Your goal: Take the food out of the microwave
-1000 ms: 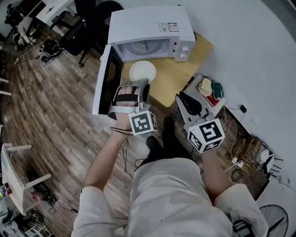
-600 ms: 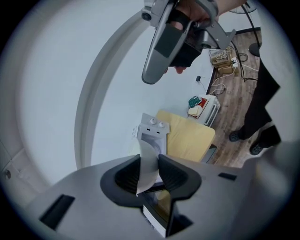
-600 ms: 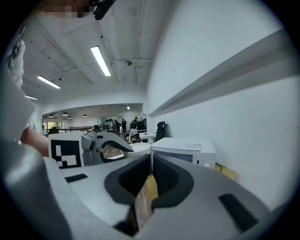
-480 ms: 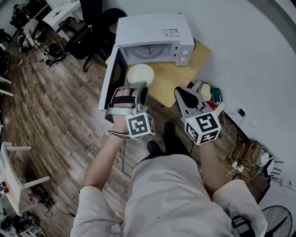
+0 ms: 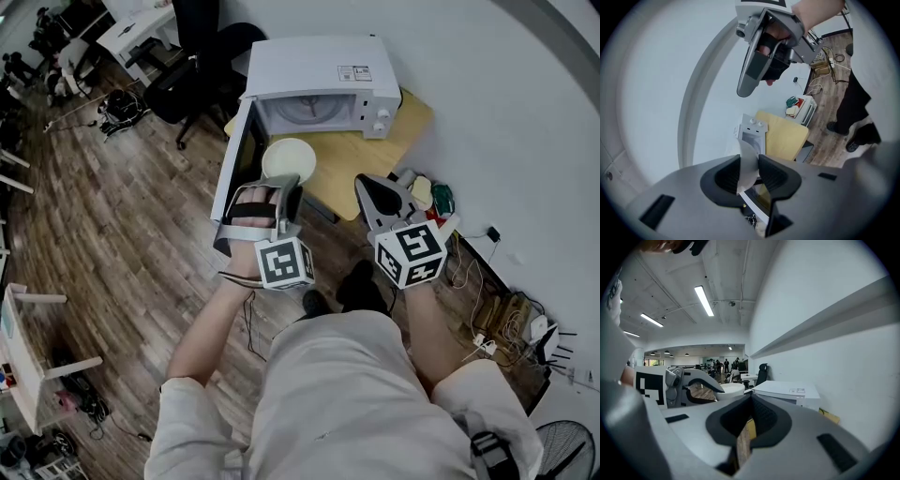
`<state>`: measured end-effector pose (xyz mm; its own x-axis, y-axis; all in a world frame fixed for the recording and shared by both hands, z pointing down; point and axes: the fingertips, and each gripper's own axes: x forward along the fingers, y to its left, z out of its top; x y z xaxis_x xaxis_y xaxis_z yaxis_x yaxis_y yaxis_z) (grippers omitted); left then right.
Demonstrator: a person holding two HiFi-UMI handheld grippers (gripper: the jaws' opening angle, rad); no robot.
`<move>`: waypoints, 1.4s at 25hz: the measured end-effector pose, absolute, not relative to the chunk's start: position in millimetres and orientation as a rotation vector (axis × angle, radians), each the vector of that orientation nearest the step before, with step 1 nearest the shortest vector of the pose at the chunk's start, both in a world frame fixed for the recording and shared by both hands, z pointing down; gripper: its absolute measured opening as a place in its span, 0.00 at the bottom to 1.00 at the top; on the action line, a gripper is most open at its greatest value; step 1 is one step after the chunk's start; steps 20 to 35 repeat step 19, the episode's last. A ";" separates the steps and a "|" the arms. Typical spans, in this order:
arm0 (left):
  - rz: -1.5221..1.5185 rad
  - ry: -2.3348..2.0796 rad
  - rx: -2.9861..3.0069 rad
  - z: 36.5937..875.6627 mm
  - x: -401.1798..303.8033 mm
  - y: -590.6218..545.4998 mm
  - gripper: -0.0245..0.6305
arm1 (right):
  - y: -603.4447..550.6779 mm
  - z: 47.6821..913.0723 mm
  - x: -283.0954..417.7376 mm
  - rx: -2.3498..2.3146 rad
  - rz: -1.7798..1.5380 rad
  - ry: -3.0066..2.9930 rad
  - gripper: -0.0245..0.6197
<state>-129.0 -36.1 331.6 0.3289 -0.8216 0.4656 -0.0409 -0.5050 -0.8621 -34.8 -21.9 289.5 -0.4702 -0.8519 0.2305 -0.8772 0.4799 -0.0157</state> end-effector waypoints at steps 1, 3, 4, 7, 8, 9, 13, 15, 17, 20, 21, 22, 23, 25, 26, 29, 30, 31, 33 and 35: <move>-1.254 0.766 -1.807 330.9 -130.4 -35.1 0.21 | -22.0 288.1 -35.7 1.497 0.191 -2.534 0.04; -1.253 0.769 -1.808 329.4 -131.8 -34.4 0.21 | -22.9 286.2 -36.3 1.491 0.182 -2.532 0.04; -1.251 0.771 -1.808 328.8 -131.9 -34.0 0.21 | -23.3 285.9 -36.0 1.489 0.177 -2.528 0.04; -1.244 0.770 -1.808 327.1 -133.3 -32.6 0.21 | -25.4 285.2 -35.7 1.491 0.168 -2.519 0.04; -1.242 0.768 -1.808 326.8 -134.0 -32.1 0.21 | -26.1 285.2 -36.1 1.492 0.167 -2.516 0.04; -1.242 0.767 -1.809 327.0 -134.7 -31.5 0.21 | -26.5 285.4 -36.5 1.493 0.166 -2.514 0.04; -1.240 0.767 -1.807 327.2 -134.9 -31.4 0.21 | -28.2 285.5 -37.4 1.491 0.160 -2.511 0.04; -1.240 0.765 -1.806 327.2 -135.7 -30.3 0.21 | -27.9 286.4 -38.4 1.490 0.160 -2.509 0.04; -1.237 0.765 -1.807 326.4 -137.4 -28.5 0.21 | -26.5 286.8 -40.1 1.488 0.160 -2.506 0.04; -1.233 0.767 -1.808 324.9 -139.2 -26.9 0.21 | -25.2 286.2 -42.0 1.487 0.159 -2.501 0.04; -1.233 0.767 -1.808 324.9 -139.2 -26.9 0.21 | -25.2 286.2 -42.0 1.487 0.159 -2.501 0.04; -1.233 0.767 -1.808 324.9 -139.2 -26.9 0.21 | -25.2 286.2 -42.0 1.487 0.159 -2.501 0.04; -1.233 0.767 -1.808 324.9 -139.2 -26.9 0.21 | -25.2 286.2 -42.0 1.487 0.159 -2.501 0.04; -1.233 0.767 -1.808 324.9 -139.2 -26.9 0.21 | -25.2 286.2 -42.0 1.487 0.159 -2.501 0.04; -1.233 0.767 -1.808 324.9 -139.2 -26.9 0.21 | -25.2 286.2 -42.0 1.487 0.159 -2.501 0.04; -1.233 0.767 -1.808 324.9 -139.2 -26.9 0.21 | -25.2 286.2 -42.0 1.487 0.159 -2.501 0.04; -1.233 0.767 -1.808 324.9 -139.2 -26.9 0.21 | -25.2 286.2 -42.0 1.487 0.159 -2.501 0.04; -1.233 0.767 -1.808 324.9 -139.2 -26.9 0.21 | -25.2 286.2 -42.0 1.487 0.159 -2.501 0.04; -1.233 0.767 -1.808 324.9 -139.2 -26.9 0.21 | -25.2 286.2 -42.0 1.487 0.159 -2.501 0.04; -1.233 0.767 -1.808 324.9 -139.2 -26.9 0.21 | -25.2 286.2 -42.0 1.487 0.159 -2.501 0.04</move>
